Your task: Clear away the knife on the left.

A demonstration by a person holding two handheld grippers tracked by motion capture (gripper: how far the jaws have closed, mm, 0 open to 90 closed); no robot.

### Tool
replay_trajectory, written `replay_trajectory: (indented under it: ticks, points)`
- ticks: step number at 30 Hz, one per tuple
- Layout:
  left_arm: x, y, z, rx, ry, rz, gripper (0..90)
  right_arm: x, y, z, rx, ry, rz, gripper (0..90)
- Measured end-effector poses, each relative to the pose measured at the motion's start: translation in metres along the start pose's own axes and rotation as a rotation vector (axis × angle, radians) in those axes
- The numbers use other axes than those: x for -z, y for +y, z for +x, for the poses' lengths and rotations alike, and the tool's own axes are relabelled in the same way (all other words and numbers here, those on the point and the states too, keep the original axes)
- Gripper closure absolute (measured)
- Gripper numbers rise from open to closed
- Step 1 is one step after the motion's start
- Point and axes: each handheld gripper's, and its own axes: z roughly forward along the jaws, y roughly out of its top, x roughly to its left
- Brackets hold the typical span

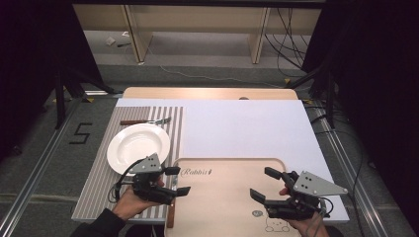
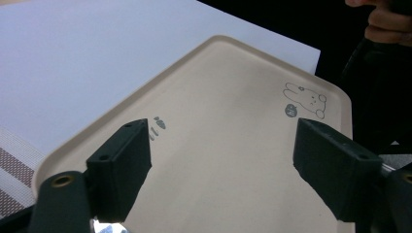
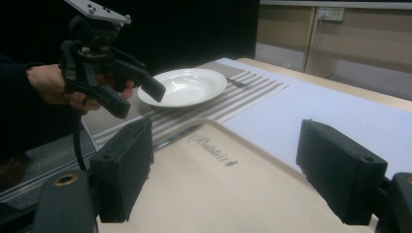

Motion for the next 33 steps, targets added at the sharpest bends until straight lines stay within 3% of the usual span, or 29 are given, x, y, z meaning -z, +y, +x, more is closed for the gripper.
replay_trajectory:
  ticks: [7,17,33]
  points:
    - [0.019,-0.004,-0.006,-0.009,0.028,-0.084,18.9,0.0,0.0,0.0,-0.001,-0.003,0.0,22.2]
    - [0.027,-0.007,-0.008,-0.01,0.059,-0.128,18.4,0.0,0.0,-0.001,-0.006,-0.004,-0.003,22.2]
    - [0.022,-0.008,-0.008,-0.015,0.048,-0.095,17.9,0.0,0.0,0.0,-0.004,-0.003,-0.004,22.2]
